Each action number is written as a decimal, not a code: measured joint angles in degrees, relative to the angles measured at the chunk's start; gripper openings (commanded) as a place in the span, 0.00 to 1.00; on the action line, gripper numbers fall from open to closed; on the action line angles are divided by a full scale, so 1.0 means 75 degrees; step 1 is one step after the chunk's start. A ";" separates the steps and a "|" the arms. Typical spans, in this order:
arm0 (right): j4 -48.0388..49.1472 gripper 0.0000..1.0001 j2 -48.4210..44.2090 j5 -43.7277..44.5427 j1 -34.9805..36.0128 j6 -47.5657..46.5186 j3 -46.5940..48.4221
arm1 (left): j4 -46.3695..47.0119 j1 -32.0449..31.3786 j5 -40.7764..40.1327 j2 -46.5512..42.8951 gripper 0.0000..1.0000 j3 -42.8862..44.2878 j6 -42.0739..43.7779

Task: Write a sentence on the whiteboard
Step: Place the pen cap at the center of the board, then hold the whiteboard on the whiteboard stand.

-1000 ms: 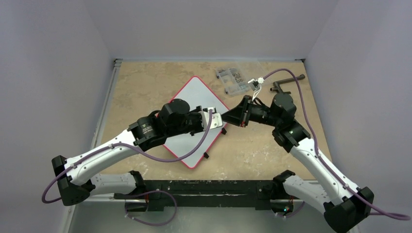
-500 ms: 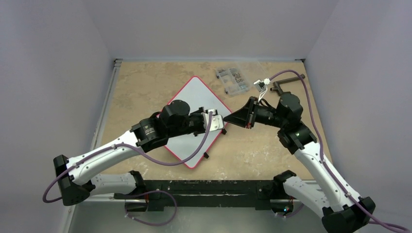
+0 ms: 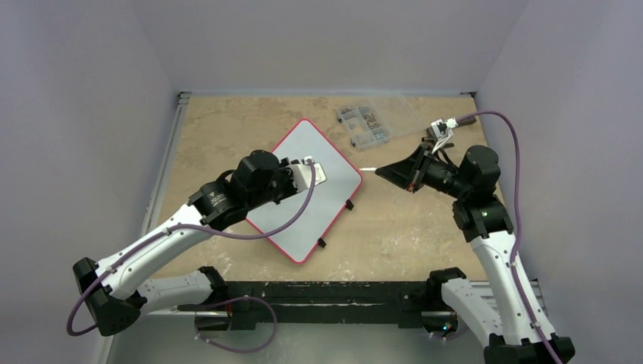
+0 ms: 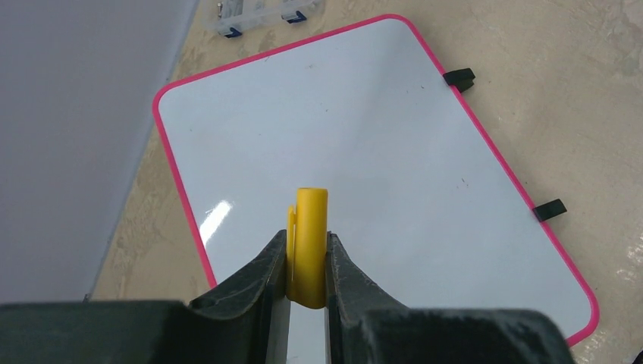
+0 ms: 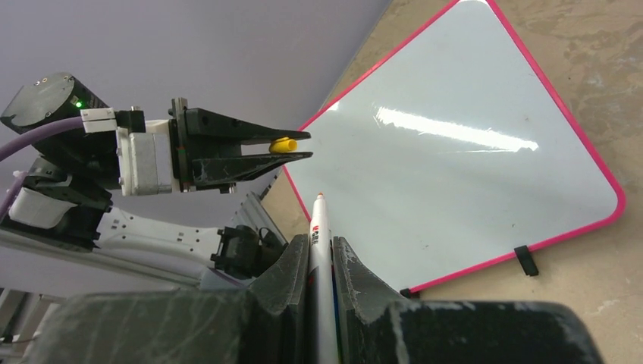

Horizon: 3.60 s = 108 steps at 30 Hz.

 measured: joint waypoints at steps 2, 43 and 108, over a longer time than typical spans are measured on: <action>-0.0111 0.00 0.0000 0.0026 -0.0023 -0.0050 0.0000 | -0.0090 0.0012 -0.0006 0.0003 0.00 0.0000 -0.0015; -0.1122 0.00 -0.0280 0.6639 -0.0032 -0.1029 0.0711 | 0.2766 -0.2235 0.0388 0.6304 0.13 0.1603 -0.4436; 0.0985 0.00 0.1139 0.2168 -0.0023 -0.1134 0.0012 | 0.0149 0.7166 0.6283 0.3276 0.81 0.2168 -0.5275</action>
